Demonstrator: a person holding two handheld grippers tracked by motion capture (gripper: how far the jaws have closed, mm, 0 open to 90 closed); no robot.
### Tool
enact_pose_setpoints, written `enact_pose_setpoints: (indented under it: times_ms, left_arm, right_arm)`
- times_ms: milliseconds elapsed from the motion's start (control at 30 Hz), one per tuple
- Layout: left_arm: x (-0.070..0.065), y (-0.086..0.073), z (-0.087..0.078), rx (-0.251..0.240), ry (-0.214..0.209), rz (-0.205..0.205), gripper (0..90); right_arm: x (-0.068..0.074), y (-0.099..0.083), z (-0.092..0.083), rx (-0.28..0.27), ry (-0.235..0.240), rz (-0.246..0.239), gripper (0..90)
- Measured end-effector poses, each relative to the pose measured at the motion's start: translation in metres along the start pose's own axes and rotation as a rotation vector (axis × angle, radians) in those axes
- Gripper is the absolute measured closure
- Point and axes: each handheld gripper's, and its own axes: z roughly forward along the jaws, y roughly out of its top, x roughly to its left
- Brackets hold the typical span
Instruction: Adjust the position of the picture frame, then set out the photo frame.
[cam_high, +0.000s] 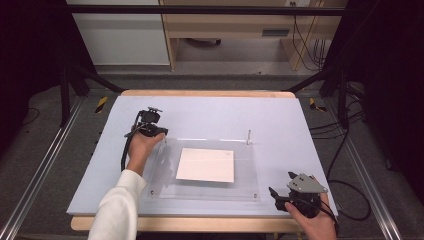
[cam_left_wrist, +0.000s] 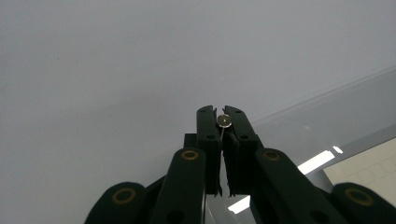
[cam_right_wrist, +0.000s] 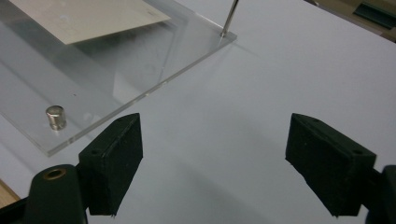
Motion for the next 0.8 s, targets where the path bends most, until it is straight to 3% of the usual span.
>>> enact_pose_setpoints:
  times_ms: [100,200,333,433,500,800]
  left_arm:
    - [0.001,0.000,0.000,0.003,-0.006,-0.003,84.9]
    - [0.002,0.001,0.001,0.009,-0.009,-0.006,84.9]
    - [0.002,0.002,0.001,0.015,-0.009,-0.009,84.9]
    - [0.003,0.002,0.001,0.013,-0.013,-0.013,84.9]
    - [0.002,0.002,0.002,0.015,-0.008,-0.012,84.9]
    - [0.003,0.002,0.003,0.013,-0.014,-0.017,84.8]
  right_arm:
    - [0.001,0.001,0.000,-0.004,0.004,-0.006,20.4]
    - [0.006,-0.001,0.000,0.017,0.025,-0.046,21.2]
    - [0.018,-0.004,-0.002,0.057,0.064,-0.107,14.9]
    - [0.022,-0.005,-0.001,0.053,0.090,-0.121,13.7]
    - [0.027,-0.005,0.001,0.059,0.093,-0.168,14.7]
    - [0.029,-0.006,0.001,0.070,0.117,-0.178,17.0]
